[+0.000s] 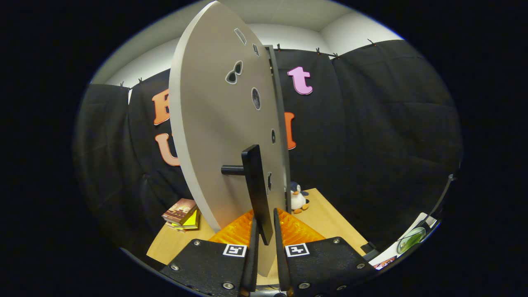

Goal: Open the shoe cabinet door, grab the shoes and put them into the shoe cabinet, then close the shoe cabinet door.

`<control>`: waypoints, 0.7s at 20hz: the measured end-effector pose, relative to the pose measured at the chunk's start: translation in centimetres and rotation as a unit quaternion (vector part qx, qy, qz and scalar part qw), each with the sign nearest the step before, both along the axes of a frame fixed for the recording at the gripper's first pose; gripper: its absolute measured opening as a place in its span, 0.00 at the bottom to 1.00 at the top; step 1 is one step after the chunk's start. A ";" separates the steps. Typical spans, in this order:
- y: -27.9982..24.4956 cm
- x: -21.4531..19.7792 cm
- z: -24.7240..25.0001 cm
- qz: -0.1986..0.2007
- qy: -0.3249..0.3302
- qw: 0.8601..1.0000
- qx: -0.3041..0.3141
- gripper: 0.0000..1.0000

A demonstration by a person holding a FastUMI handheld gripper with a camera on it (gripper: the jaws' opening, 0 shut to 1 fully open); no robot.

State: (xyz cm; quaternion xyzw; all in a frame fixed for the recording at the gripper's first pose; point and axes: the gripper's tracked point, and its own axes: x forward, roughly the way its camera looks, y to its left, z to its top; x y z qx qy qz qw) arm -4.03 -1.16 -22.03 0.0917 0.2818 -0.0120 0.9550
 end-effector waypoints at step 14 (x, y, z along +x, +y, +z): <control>-8.1 -4.3 -0.5 -0.101 -0.002 0.995 0.004 0.11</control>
